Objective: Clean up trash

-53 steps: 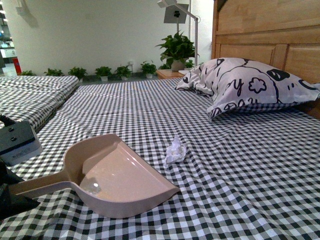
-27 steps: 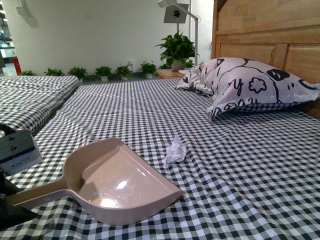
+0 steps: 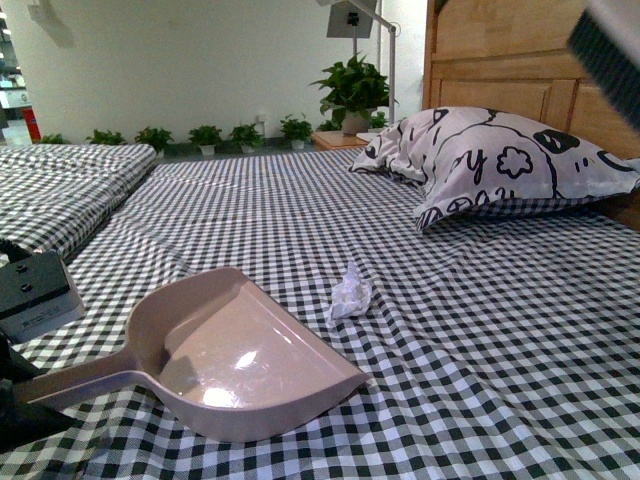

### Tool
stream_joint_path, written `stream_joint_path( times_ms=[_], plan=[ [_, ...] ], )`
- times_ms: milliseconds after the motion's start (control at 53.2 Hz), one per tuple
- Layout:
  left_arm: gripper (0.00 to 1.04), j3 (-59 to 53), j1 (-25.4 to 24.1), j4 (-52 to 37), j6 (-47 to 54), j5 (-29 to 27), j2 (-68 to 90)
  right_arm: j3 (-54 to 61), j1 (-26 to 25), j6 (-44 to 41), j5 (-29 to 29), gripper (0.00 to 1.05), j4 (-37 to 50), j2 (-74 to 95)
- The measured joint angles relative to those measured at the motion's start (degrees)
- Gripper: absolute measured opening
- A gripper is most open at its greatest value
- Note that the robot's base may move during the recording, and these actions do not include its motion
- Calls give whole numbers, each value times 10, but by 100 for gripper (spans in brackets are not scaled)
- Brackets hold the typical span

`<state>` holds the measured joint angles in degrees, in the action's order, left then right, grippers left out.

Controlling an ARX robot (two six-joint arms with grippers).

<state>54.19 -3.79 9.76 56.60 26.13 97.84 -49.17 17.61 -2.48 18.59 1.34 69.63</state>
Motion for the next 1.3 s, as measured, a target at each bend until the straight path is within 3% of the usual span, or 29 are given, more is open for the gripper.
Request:
stream_joint_path(
  times_ms=[282, 601, 770, 1296],
  plan=[
    [27, 0, 0, 0, 1, 0, 0, -185, -10, -46, -28, 20, 21, 269],
    [27, 0, 0, 0, 1, 0, 0, -287, 1, -85, -21, 20, 47, 424],
    [27, 0, 0, 0, 1, 0, 0, -310, 8, -89, -32, 20, 33, 469],
    [27, 0, 0, 0, 1, 0, 0, -233, 49, -64, -156, 20, -60, 464]
  ],
)
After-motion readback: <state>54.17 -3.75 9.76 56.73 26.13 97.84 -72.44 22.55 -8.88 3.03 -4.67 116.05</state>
